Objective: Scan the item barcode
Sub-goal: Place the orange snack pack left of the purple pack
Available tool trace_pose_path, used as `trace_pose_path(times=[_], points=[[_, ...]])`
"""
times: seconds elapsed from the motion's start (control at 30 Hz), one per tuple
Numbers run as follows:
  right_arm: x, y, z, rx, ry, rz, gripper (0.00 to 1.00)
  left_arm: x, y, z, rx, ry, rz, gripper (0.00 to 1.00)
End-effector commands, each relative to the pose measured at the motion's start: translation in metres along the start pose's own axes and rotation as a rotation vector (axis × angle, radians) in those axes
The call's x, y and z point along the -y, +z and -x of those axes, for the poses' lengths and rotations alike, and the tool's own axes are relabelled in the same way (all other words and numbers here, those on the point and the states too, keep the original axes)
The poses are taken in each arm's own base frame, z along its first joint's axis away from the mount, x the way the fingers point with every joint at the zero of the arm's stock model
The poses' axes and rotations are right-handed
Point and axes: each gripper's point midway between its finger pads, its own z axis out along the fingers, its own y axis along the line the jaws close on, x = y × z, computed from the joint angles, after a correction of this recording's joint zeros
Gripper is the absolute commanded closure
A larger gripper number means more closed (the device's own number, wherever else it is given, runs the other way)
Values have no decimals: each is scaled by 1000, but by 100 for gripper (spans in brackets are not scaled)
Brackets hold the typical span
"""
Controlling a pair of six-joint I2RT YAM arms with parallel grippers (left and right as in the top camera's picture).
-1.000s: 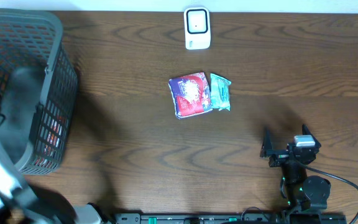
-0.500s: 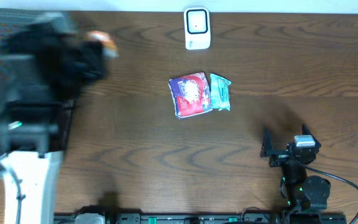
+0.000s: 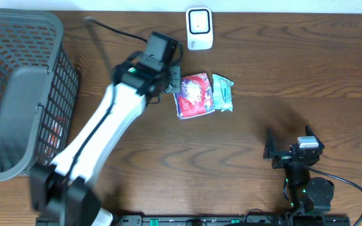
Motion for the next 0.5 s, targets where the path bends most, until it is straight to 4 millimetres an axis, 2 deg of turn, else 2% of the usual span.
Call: trace_pose_path(times=[0.0,0.1,0.23,0.33,0.37,0.47], points=[[3,0,-1,0,-15,-11,1,-11,30,-10,-62,13,64,46],[3,0,-1,0,-15,-11,1,-13,36,-12,-75,11,70,45],[3,0,-1,0,-15,-11,1,-10,14,6,-13,1,50,45],[3,0,-1,0,-15,-11,1,-14,-20,27,81,-16,36,44],[3,0,-1,0,-15,-11,1,-21,-35,36,128,-31,52,44],[3,0,-1,0,-15,-11,1,-63,-86,59,286,-101,164,44]])
